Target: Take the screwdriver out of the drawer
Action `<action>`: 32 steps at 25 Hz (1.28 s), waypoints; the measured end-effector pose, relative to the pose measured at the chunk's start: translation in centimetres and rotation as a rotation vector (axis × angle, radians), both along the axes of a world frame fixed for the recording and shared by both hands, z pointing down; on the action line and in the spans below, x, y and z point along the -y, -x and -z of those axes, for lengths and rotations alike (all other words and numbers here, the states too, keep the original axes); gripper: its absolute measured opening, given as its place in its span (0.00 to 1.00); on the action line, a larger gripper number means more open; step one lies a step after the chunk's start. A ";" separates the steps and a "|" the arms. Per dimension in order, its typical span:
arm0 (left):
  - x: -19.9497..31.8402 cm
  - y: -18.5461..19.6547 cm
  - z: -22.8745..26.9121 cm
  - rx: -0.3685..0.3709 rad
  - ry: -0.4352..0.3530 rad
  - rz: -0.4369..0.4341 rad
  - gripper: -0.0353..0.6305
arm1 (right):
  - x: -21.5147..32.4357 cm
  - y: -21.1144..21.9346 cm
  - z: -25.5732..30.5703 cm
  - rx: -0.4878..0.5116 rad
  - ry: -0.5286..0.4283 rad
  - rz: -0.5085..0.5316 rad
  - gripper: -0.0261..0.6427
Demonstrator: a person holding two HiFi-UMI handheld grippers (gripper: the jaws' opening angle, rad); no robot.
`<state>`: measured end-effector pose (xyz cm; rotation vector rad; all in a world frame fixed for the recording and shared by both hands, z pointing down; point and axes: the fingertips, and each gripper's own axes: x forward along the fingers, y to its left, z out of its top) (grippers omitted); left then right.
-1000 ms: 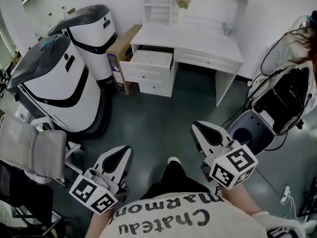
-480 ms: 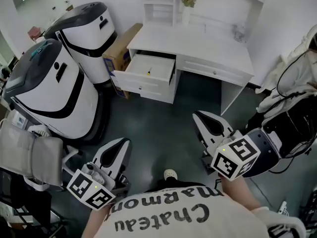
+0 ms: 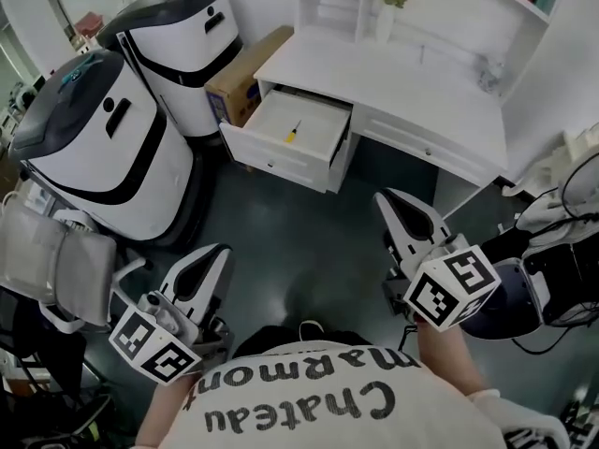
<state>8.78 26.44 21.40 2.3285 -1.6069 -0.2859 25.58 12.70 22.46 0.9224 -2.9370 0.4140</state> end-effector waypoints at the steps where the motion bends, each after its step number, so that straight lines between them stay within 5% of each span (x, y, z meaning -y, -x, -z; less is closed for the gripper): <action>1: 0.4 0.4 -0.3 -0.005 0.011 0.013 0.09 | 0.2 0.1 -0.5 0.007 0.014 0.003 0.09; 11: 6.9 2.1 -3.2 -0.066 0.029 -0.072 0.09 | 3.0 1.1 -5.5 -0.042 0.118 -0.050 0.09; 32: 31.5 20.3 -6.3 0.028 0.140 -0.222 0.09 | 21.9 18.5 -9.9 -0.046 0.295 -0.184 0.09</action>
